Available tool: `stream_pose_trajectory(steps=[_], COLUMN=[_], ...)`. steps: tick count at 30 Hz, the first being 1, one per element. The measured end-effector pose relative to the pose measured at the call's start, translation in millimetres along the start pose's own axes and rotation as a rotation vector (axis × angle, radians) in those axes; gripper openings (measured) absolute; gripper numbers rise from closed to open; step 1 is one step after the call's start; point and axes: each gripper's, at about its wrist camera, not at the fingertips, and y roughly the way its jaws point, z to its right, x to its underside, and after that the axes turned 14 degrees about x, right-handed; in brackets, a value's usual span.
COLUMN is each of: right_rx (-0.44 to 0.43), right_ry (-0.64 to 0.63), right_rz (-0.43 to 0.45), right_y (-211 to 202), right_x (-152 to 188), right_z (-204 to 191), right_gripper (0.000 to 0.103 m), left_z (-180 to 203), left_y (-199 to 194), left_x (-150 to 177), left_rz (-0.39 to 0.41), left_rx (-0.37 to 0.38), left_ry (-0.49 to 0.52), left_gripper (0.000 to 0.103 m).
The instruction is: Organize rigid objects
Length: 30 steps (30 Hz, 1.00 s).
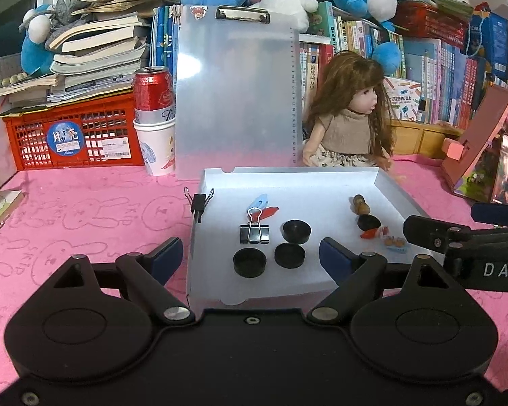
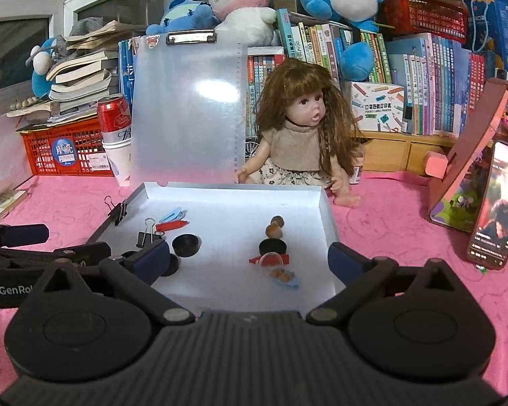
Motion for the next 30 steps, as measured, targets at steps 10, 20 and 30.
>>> stream_pose_trajectory(steps=[10,20,30], right_rx=[0.014,0.034,0.04], right_ry=[-0.002,0.004,0.008], right_rz=[0.007,-0.067,-0.145], right_y=[-14,-6,6], right_x=[19,66,85], right_z=[2,3,2], right_gripper=[0.103,0.103,0.103], left_z=[7,7,7], left_y=[-12,-12,0], left_x=[26,66,84], left_rz=[0.003,-0.019,-0.058], left_rx=[-0.022,-0.068,-0.117], left_ry=[-0.003,-0.039,-0.039], left_gripper=[0.088,0.089,0.089])
